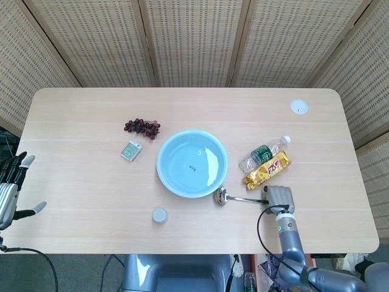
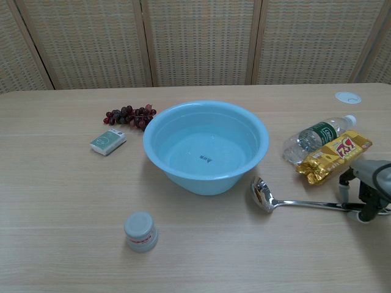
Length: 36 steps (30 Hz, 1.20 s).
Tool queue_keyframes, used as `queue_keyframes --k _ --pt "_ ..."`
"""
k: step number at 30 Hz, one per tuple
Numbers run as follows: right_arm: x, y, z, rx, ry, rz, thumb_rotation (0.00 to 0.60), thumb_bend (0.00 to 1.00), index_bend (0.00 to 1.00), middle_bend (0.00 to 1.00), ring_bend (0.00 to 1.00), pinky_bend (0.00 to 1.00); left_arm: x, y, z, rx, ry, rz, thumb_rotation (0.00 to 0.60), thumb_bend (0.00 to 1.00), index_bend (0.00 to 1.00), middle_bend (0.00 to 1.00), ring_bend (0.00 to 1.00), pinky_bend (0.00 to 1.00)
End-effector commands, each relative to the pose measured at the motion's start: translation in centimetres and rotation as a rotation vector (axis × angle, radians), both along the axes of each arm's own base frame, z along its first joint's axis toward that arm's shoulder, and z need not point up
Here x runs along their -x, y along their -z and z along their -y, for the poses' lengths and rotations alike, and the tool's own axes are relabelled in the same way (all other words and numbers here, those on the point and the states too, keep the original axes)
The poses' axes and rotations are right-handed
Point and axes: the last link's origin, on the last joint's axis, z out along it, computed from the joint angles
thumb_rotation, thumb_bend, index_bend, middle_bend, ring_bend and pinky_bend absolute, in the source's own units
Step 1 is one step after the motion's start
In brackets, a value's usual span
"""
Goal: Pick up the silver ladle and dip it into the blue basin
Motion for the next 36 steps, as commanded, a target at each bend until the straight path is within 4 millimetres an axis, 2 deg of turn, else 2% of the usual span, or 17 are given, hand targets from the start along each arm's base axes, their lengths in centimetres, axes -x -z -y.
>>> queue_keyframes --k 1,4,8,10,15,20,28,36 --pt "0.1 0.0 0.1 -0.017 0.008 -0.011 0.600 0.34 0.50 1.00 0.97 1.00 0.0 0.1 0.0 0.003 0.000 -0.001 0.600 0.00 0.00 0.00 0.00 0.00" --pt "0.0 -0.1 0.2 -0.026 0.015 -0.017 0.600 0.36 0.52 1.00 0.97 1.00 0.0 0.1 0.0 0.003 -0.001 -0.001 0.600 0.00 0.00 0.00 0.00 0.00" --pt "0.0 -0.1 0.2 -0.030 0.020 -0.022 0.600 0.43 0.62 1.00 0.97 1.00 0.0 0.1 0.0 0.004 -0.002 0.000 0.600 0.00 0.00 0.00 0.00 0.00" --pt "0.1 -0.2 0.2 -0.031 0.020 -0.023 0.600 0.48 0.66 1.00 0.97 1.00 0.0 0.1 0.0 0.004 -0.003 -0.001 0.600 0.00 0.00 0.00 0.00 0.00" --pt "0.0 -0.6 0.2 -0.025 0.017 -0.003 0.600 0.69 0.72 1.00 0.97 1.00 0.0 0.0 -0.1 0.003 -0.005 0.002 0.600 0.00 0.00 0.00 0.00 0.00" --pt "0.0 -2.0 0.2 -0.006 0.001 0.048 0.600 0.78 0.75 1.00 0.97 1.00 0.1 -0.1 -0.1 0.002 -0.005 0.006 0.600 0.00 0.00 0.00 0.00 0.00" --pt "0.7 -5.3 0.2 0.016 -0.050 0.098 0.600 0.81 0.77 1.00 0.97 1.00 0.0 -0.1 0.1 0.002 0.000 0.009 0.600 0.00 0.00 0.00 0.00 0.00" --pt "2.5 -8.2 -0.3 -0.034 -0.135 0.103 0.600 0.81 0.78 1.00 0.97 1.00 0.0 -0.2 0.1 -0.002 0.000 0.009 0.600 0.00 0.00 0.00 0.00 0.00"
